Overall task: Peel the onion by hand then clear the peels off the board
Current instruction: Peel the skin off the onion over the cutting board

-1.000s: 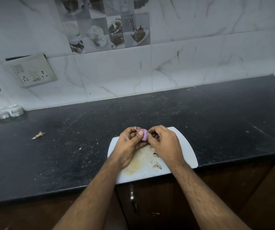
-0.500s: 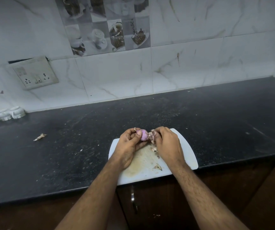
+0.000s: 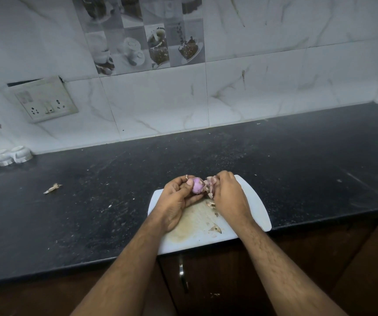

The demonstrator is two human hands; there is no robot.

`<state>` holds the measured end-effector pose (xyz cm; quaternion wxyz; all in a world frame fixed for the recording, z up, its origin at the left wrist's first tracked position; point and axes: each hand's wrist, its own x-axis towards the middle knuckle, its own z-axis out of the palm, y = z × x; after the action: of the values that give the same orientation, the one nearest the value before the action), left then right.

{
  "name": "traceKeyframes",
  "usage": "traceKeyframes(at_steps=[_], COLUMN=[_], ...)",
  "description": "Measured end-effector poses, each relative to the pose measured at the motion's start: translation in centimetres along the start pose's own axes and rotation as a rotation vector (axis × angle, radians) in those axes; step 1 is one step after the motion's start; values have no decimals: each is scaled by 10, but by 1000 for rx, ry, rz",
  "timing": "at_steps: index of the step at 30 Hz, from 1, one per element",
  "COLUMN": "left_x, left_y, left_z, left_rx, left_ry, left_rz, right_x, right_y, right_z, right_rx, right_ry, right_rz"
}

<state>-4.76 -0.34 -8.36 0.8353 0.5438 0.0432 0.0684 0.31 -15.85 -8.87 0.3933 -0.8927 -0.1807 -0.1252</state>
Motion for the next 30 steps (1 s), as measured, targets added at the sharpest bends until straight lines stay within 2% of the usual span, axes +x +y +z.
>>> traceKeyframes(at_steps=[2, 5, 8, 16, 30], left_x=[0, 0, 2, 3, -1], left_y=[0, 0, 1, 2, 4], left_z=[0, -1, -1, 0, 0], left_rx=[-9, -18, -17, -12, -9], left_ry=[1, -8, -5, 53, 21], left_rz=[1, -13, -36, -61, -49], right_x=[0, -3, -4, -2, -6], right_y=[1, -2, -2, 2, -1], right_z=[1, 3, 1, 2, -3], right_rx=[36, 95, 172, 224, 265], right_ry=[12, -19, 25, 23, 3], right_rz=[1, -117, -178, -121, -129])
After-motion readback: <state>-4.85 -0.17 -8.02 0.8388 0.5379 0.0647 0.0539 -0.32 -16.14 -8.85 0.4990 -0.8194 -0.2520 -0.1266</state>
